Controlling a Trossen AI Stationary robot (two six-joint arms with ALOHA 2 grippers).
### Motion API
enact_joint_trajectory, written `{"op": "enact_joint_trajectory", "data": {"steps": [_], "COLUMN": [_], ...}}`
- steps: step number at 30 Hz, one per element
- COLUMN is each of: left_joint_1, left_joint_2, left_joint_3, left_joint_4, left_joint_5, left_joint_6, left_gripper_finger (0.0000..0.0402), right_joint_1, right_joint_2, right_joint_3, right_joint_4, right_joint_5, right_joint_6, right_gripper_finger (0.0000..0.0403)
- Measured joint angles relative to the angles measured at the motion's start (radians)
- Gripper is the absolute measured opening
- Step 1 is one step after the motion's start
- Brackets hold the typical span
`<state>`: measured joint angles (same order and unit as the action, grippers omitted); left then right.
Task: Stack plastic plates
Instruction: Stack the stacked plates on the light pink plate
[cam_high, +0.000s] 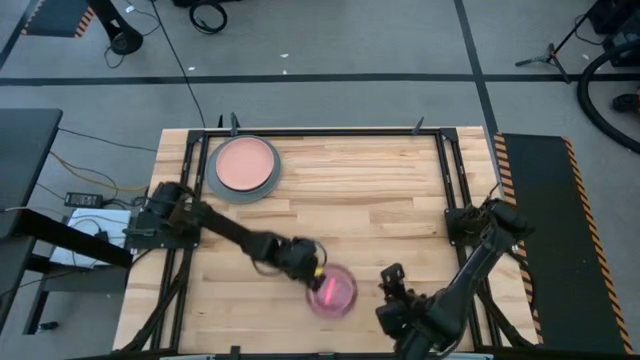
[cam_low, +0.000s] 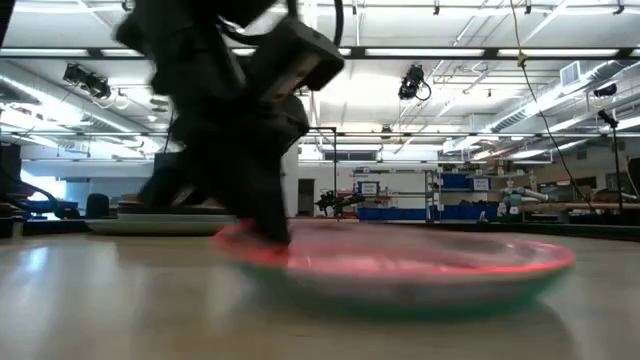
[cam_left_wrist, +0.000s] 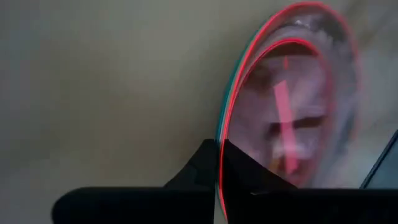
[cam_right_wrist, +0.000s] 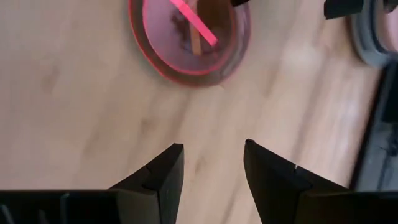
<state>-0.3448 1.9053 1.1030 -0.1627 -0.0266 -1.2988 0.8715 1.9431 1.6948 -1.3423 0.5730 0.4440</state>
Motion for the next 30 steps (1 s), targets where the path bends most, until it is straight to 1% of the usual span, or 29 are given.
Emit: {"op": "enact_joint_trajectory", "data": {"steps": [3, 7, 10, 13, 15, 18, 21, 24, 27, 30], "left_joint_1": [0.087, 0.243, 0.386, 0.522, 0.602, 0.709, 0.801, 0.874, 0.914, 0.922], "left_joint_2": [-0.077, -0.231, -0.359, -0.462, -0.511, -0.563, -0.596, -0.64, -0.67, -0.694], "left_joint_3": [0.0, 0.0, 0.001, 0.002, 0.002, 0.002, 0.002, 0.002, 0.002, 0.002], "left_joint_4": [-0.05, -0.25, -0.418, -0.571, -0.654, -0.734, -0.756, -0.749, -0.772, -0.874], "left_joint_5": [-0.001, -0.026, -0.061, -0.091, -0.111, -0.127, -0.134, -0.212, -0.299, -0.36], "left_joint_6": [0.037, 0.105, 0.141, 0.17, 0.183, 0.184, 0.163, 0.095, 0.014, -0.101], "left_gripper_finger": [0.0012, 0.0011, 0.001, 0.001, 0.001, 0.001, 0.001, 0.0009, 0.0009, 0.0009], "right_joint_1": [0.007, 0.008, 0.011, 0.02, 0.031, 0.056, 0.097, 0.14, 0.174, 0.189], "right_joint_2": [-0.072, -0.165, -0.235, -0.291, -0.323, -0.348, -0.359, -0.359, -0.359, -0.359], "right_joint_3": [-0.071, -0.186, -0.268, -0.344, -0.39, -0.452, -0.497, -0.522, -0.528, -0.529], "right_joint_4": [-0.018, -0.006, 0.041, 0.108, 0.153, 0.213, 0.263, 0.289, 0.301, 0.299], "right_joint_5": [0.021, 0.012, 0.013, 0.01, 0.011, 0.011, 0.01, 0.008, -0.006, -0.006], "right_joint_6": [0.052, 0.172, 0.21, 0.212, 0.224, 0.271, 0.342, 0.423, 0.515, 0.562], "right_gripper_finger": [0.0173, 0.0173, 0.0173, 0.0173, 0.0173, 0.0173, 0.0171, 0.0165, 0.016, 0.0157]}}
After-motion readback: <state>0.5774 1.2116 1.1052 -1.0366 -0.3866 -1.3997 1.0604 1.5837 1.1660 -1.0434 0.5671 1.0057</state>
